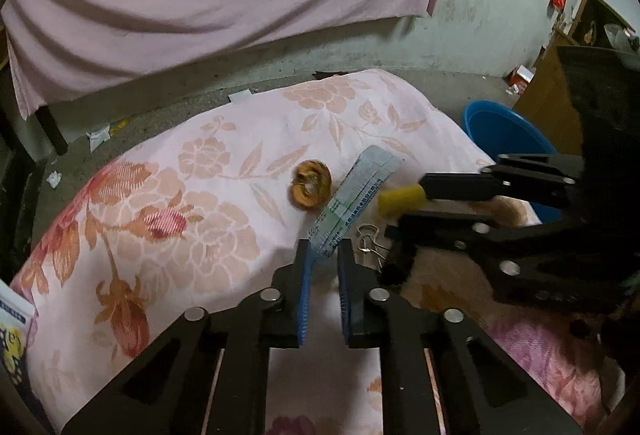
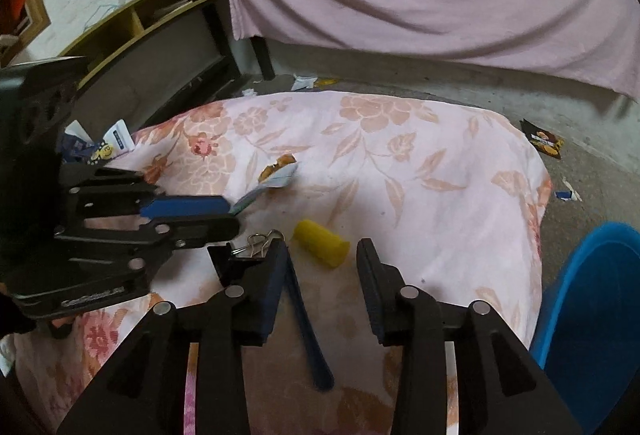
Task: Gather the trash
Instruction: 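Grasp the white paper strip with the left tool while the right tool grasps the yellow cap, then carry the paper strip and yellow cap over the blue bucket, then open both tools over the blue bucket to drop the items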
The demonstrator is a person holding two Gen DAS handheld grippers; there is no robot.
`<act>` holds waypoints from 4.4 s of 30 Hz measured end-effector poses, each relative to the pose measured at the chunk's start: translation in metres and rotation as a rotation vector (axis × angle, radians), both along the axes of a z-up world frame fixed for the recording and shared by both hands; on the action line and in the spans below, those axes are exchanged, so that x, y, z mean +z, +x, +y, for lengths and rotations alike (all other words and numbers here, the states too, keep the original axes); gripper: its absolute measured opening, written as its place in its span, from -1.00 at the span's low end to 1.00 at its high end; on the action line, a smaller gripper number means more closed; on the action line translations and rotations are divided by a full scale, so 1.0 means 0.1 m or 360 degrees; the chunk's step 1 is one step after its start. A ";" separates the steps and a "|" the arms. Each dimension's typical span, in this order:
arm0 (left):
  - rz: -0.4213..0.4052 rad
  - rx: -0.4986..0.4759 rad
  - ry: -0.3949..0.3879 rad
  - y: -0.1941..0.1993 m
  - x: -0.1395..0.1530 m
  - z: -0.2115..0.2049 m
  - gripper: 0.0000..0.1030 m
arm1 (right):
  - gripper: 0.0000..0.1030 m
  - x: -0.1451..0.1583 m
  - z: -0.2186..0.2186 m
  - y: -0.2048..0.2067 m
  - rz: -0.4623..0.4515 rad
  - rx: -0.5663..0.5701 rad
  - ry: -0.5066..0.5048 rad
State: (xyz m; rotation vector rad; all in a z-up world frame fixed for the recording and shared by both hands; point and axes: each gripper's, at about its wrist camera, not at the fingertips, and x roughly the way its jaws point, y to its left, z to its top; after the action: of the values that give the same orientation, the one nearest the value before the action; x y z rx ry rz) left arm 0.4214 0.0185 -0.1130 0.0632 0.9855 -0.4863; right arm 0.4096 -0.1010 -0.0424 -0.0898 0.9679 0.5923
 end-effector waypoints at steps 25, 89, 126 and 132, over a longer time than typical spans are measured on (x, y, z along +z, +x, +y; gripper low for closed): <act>0.0021 0.0108 -0.0034 -0.02 0.11 -0.03 -0.28 | -0.43 -0.04 0.03 0.19 -0.0026 0.0002 -0.0081; -0.1411 0.0034 -0.0390 -1.67 1.57 -1.55 -0.80 | -0.43 1.35 -1.77 -1.75 -0.1445 -0.0681 0.0322; -0.0350 -0.0055 -0.0369 -0.89 1.11 -2.60 -0.74 | -0.42 0.50 -2.63 -1.35 -0.0744 -0.1029 0.0272; -0.0316 -0.0016 -0.0391 -0.87 1.09 -2.54 -0.57 | -0.41 0.49 -2.68 -1.32 -0.0699 -0.1044 0.0288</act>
State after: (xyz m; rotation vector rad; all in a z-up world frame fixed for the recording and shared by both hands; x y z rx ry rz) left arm 0.3341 -0.2354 -0.0037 -0.1029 0.7262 -0.5953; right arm 0.2781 -0.3687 0.0068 0.2457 0.4656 0.0406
